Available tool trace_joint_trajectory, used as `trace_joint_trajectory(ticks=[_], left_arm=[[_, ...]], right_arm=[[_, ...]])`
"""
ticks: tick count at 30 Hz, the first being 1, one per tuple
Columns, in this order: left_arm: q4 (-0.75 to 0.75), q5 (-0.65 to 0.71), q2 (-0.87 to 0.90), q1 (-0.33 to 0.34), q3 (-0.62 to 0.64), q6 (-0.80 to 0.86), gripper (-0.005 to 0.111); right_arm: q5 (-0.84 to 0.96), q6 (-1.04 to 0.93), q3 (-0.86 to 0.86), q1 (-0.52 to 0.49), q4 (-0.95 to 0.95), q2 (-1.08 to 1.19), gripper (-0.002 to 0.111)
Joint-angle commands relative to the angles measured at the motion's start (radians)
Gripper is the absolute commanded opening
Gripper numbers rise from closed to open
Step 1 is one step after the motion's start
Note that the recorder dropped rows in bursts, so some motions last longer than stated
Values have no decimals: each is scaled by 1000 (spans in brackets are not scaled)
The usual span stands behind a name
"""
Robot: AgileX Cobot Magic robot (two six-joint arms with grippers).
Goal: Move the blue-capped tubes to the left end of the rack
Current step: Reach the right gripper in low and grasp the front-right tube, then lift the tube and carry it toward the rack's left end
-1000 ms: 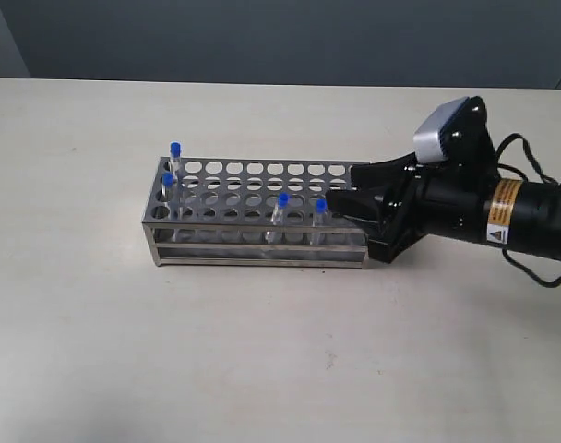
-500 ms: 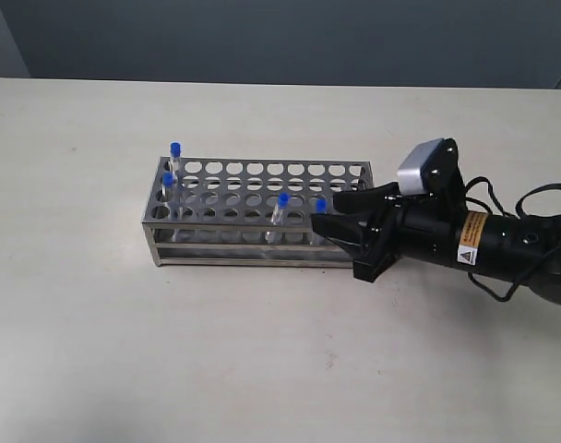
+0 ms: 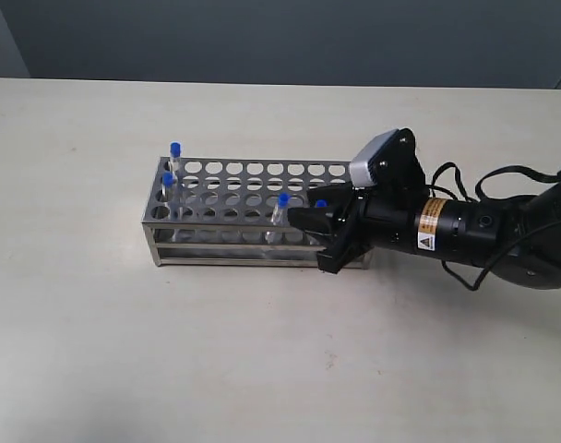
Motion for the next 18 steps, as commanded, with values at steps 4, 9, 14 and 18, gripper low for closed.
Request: trace_joint_trajectory(ticks=[4, 9, 14, 18], left_arm=[[3, 2, -4, -3, -1, -2, 1], [3, 2, -4, -3, -1, -2, 1], [3, 2, -4, -3, -1, -2, 1], [3, 2, -4, -3, -1, -2, 1]], right_arm=[[14, -6, -4, 4, 22, -1, 0], [22, -6, -4, 4, 20, -62, 0], [59, -6, -20, 4, 24, -201, 0], [104, -2, -74, 4, 19, -284, 0]])
